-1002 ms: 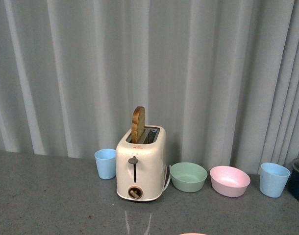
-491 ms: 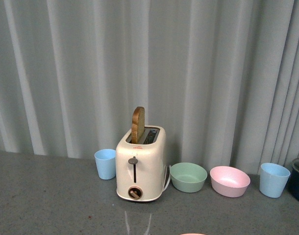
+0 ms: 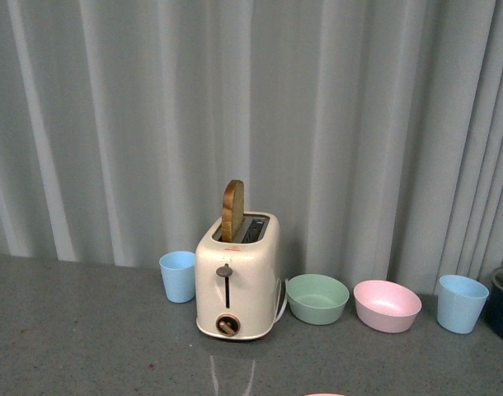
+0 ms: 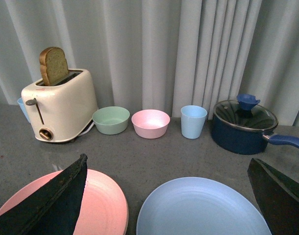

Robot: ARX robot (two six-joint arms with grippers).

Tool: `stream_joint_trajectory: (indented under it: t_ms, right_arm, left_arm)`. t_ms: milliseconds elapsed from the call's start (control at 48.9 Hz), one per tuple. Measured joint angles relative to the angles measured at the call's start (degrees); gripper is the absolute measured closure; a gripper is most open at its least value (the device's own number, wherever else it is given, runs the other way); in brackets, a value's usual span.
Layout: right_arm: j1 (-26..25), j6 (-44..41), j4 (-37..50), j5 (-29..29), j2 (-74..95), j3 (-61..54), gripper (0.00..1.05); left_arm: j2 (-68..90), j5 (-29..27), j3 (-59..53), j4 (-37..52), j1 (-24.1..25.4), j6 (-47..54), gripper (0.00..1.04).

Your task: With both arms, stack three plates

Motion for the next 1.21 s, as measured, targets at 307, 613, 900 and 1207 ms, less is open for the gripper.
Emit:
stream_joint_trajectory:
  t_ms: [307,613,900,1207]
  right_arm:
    - [0.0,0.0,0.0,0.0,0.0,0.0,0.07]
    - [-7.5,3.0,8.1,13.0,38.8,12.4,0.07]
    - [-24.0,5.1,9.1,-6.3,80.0,33.9,0.07]
    - [-29.9,0.2,-6.6,-15.3,105.2,49.3,0.07]
  left_arm:
    - [0.0,0.0,0.0,0.0,0.0,0.0,0.13]
    - [0.0,0.0,0.0,0.0,0.0,0.0,0.07]
    - [0.0,0.0,0.0,0.0,0.0,0.0,0.07]
    - [0.0,0.0,0.0,0.0,0.0,0.0,0.07]
